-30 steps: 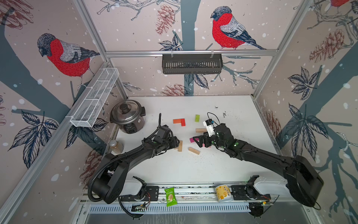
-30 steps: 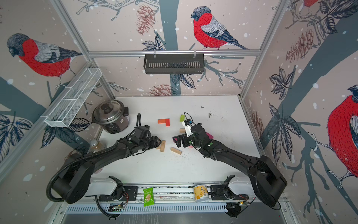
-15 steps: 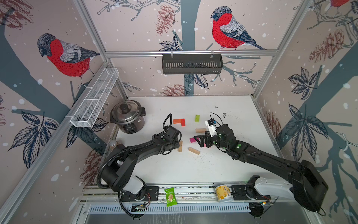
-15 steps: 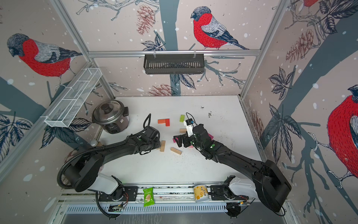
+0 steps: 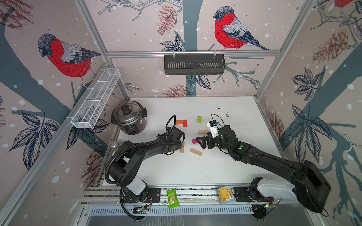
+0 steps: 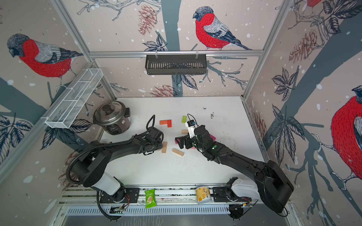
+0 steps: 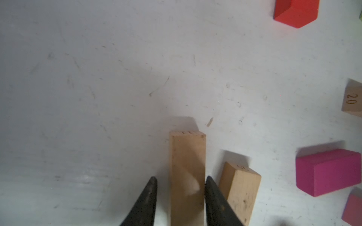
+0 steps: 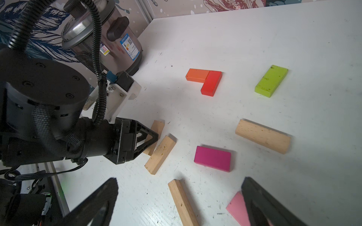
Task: Assemble the letter p with building blocks
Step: Pick up the building block from the center of the board.
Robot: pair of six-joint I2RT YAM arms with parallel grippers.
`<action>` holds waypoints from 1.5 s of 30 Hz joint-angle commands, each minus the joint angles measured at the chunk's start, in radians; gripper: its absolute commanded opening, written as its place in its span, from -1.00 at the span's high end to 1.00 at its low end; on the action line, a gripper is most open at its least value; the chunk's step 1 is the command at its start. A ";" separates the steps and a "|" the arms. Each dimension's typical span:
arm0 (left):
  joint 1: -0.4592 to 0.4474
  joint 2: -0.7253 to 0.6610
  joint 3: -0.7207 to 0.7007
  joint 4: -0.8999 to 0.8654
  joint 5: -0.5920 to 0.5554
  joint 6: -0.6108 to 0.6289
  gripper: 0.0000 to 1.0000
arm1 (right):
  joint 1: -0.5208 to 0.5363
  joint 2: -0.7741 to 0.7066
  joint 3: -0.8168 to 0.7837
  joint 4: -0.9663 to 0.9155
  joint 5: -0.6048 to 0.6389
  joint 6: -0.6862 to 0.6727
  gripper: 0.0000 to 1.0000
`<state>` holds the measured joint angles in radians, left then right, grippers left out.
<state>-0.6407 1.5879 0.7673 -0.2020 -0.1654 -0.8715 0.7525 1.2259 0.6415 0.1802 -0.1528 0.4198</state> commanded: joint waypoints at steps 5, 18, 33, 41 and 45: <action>-0.012 0.001 -0.006 -0.031 -0.001 -0.008 0.29 | 0.005 0.006 0.012 0.002 0.014 -0.002 -0.99; -0.043 -0.025 -0.019 -0.075 -0.047 -0.031 0.27 | 0.012 0.011 0.018 -0.005 0.025 -0.004 -0.99; -0.065 0.004 0.027 -0.128 -0.086 -0.018 0.49 | 0.015 0.013 0.021 -0.010 0.034 -0.004 -1.00; -0.065 0.030 0.161 -0.220 -0.083 0.065 0.54 | 0.015 0.005 0.015 -0.006 0.047 -0.002 -0.99; -0.048 0.056 0.255 -0.267 -0.071 0.116 0.54 | 0.020 -0.017 -0.004 0.021 0.043 0.006 -1.00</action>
<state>-0.7002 1.6279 0.9749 -0.3969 -0.2329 -0.8017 0.7685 1.2221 0.6464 0.1646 -0.1196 0.4194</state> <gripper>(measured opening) 0.278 0.997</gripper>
